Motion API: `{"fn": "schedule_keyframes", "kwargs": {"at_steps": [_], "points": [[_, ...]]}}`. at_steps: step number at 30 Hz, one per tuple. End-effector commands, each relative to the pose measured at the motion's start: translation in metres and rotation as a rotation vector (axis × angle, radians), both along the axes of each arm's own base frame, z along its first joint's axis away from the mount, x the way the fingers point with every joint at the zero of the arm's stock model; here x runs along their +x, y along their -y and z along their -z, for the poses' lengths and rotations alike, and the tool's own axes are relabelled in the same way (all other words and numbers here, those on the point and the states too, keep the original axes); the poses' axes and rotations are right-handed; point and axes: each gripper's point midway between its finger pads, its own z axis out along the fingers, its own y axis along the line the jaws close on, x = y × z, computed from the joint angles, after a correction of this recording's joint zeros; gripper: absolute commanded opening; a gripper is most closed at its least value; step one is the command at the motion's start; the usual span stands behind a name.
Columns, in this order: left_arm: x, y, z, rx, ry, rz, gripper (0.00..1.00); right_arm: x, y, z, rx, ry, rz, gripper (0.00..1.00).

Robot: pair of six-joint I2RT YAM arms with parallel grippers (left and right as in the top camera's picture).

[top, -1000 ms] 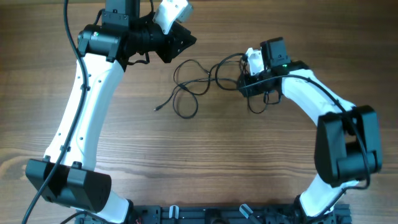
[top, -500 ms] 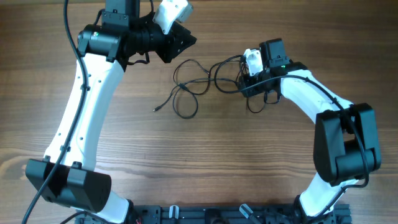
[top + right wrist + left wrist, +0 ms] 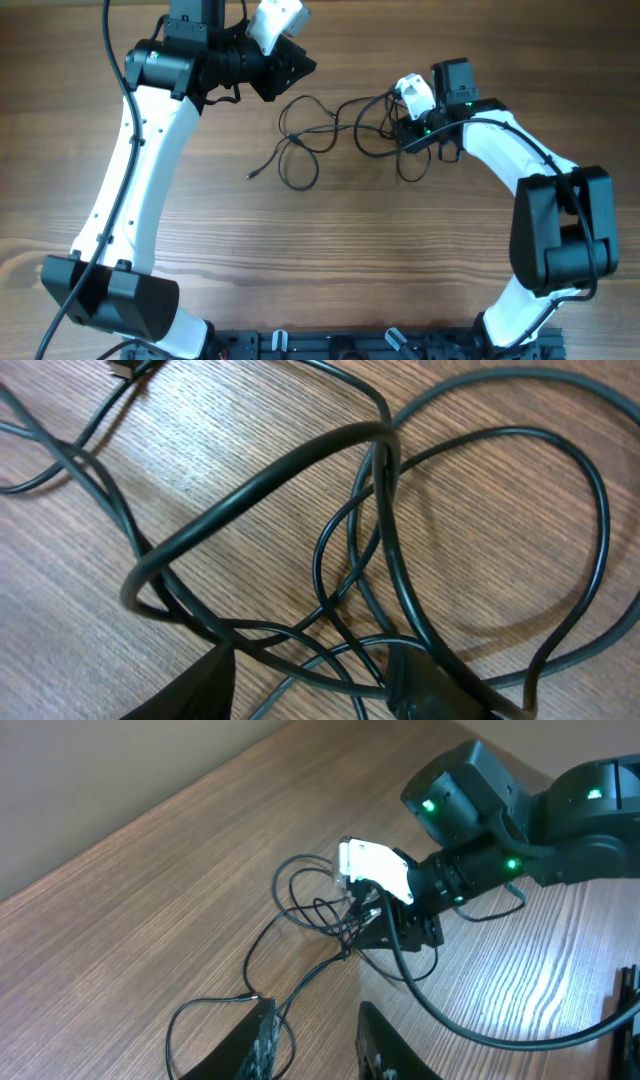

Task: Untangle cables
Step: 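Hold the cables with the right gripper near the pile center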

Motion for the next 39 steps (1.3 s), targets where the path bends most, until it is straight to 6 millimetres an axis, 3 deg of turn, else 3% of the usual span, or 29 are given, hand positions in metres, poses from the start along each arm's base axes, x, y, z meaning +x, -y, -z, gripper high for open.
{"fn": "schedule_keyframes", "kwargs": {"at_steps": [1,8,19,27,39], "points": [[-0.002,-0.002,-0.012,-0.001,0.04,0.007,0.28,-0.002,-0.011,-0.002,0.062,0.01,-0.094,0.54],[-0.002,-0.002,-0.013,-0.001,0.041,0.007,0.28,-0.011,-0.027,-0.006,0.152,-0.006,-0.162,0.56],[-0.005,-0.002,-0.019,-0.005,0.055,0.007,0.28,-0.008,-0.02,0.009,0.113,-0.026,-0.129,0.51],[-0.006,-0.003,-0.021,-0.005,0.059,0.007,0.29,0.001,-0.019,0.011,0.101,0.005,-0.123,0.52],[-0.007,-0.003,-0.022,-0.006,0.059,0.007,0.29,0.006,-0.013,0.016,0.065,0.019,-0.106,0.45]]}}
